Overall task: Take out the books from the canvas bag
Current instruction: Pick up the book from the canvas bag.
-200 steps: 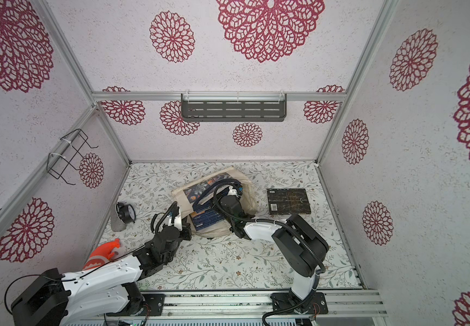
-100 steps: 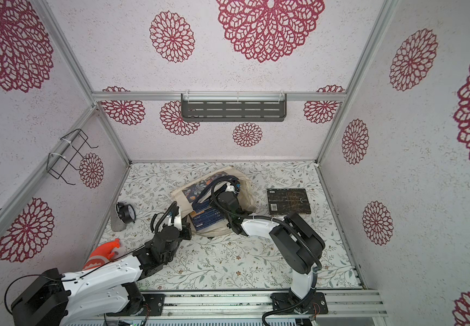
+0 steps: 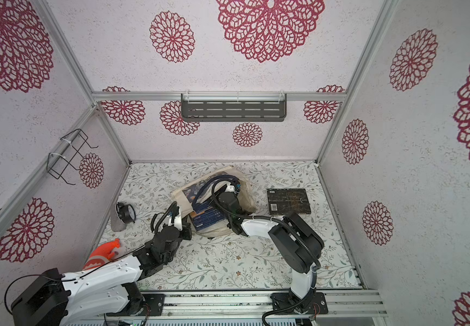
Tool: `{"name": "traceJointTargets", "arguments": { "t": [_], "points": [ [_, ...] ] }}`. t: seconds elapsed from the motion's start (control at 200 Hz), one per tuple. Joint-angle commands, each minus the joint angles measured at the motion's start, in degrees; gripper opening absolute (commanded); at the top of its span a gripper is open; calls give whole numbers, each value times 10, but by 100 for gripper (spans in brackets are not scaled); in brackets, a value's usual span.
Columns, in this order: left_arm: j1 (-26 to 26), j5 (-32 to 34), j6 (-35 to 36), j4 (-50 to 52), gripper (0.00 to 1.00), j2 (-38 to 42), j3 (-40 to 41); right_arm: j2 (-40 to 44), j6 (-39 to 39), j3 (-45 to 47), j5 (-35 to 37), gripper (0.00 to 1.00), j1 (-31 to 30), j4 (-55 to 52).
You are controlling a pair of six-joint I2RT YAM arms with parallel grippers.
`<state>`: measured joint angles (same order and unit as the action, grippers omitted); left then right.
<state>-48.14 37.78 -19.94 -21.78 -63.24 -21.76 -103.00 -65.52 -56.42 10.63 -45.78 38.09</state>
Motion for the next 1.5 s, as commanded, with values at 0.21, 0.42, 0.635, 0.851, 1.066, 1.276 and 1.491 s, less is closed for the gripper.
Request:
{"name": "traceJointTargets", "arguments": {
  "t": [0.21,0.42,0.635,0.851,1.066,1.276,1.491],
  "points": [
    [-1,2,10,-24,0,7,-10,19,-26,26,21,39,-8,11],
    [-2,6,11,-25,0,6,-10,-11,-18,-12,19,39,-1,0],
    [-2,4,11,-27,0,-2,-12,-35,7,-49,8,41,12,-5],
    [-1,3,11,-27,0,-10,-16,-47,10,-58,-13,20,17,-3],
    [-1,3,12,-29,0,-15,-15,-50,18,-74,-18,9,20,-4],
    [-1,7,14,-30,0,-17,-16,-1,28,-57,-16,4,18,-10],
    [-1,2,11,-27,0,-17,-18,78,7,41,-7,3,7,23]
  ]
}}
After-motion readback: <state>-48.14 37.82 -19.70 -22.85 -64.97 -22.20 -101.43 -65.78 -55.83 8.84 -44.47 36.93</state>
